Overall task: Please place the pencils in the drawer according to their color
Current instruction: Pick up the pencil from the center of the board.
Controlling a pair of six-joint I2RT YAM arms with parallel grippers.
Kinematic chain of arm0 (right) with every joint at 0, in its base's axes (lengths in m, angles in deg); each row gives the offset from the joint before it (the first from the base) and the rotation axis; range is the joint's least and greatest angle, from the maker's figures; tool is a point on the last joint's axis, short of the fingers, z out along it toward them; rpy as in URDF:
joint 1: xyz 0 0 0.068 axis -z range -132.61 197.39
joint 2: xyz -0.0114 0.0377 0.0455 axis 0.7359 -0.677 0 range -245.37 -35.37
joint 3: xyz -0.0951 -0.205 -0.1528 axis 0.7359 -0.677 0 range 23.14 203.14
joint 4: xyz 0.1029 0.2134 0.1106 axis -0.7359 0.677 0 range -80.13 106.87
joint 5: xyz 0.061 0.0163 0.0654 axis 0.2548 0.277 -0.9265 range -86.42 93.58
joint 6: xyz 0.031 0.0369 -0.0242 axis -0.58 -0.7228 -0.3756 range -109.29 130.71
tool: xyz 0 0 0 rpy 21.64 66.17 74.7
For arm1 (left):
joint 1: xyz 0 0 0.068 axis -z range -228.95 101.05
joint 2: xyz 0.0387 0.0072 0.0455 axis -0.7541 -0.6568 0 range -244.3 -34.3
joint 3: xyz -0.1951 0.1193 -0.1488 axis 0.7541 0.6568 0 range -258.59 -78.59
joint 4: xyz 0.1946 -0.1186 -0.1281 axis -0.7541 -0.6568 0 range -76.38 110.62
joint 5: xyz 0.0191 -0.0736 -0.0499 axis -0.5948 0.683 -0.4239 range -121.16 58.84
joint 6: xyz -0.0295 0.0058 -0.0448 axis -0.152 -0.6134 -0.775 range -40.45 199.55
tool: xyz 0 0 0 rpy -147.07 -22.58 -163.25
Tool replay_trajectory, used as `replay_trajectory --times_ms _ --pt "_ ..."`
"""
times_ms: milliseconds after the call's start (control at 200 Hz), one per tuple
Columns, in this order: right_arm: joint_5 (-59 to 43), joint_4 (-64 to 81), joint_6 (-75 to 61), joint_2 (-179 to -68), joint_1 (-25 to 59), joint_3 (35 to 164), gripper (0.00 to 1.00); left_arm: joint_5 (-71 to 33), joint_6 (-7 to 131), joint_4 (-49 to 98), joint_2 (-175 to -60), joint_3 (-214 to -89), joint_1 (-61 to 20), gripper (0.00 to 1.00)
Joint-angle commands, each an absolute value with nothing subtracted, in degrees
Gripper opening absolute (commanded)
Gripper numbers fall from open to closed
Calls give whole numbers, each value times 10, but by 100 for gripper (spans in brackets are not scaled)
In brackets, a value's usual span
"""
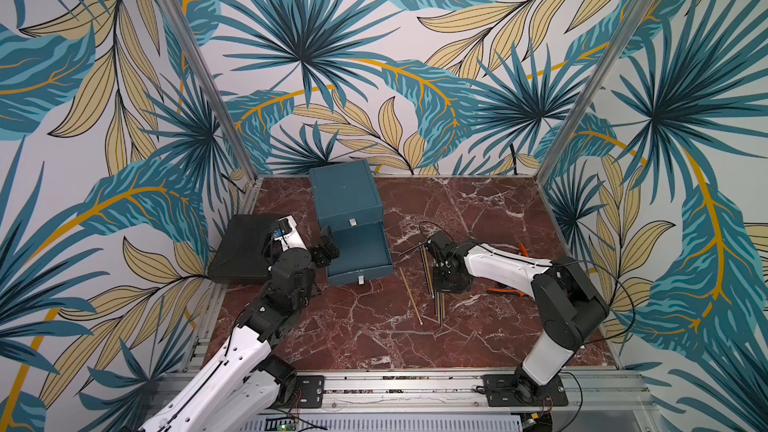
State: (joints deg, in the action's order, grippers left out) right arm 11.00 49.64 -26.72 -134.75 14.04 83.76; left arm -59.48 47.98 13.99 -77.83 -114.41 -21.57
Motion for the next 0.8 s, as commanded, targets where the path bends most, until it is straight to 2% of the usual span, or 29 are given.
replay_trajectory --times_ms 0,791 --pt "101 486 -264 -1356 143 822 23 -600 477 152 -779 -1140 -218 100" --pt "97 472 -259 -1371 143 823 22 -598 474 153 -779 -1139 -219 100"
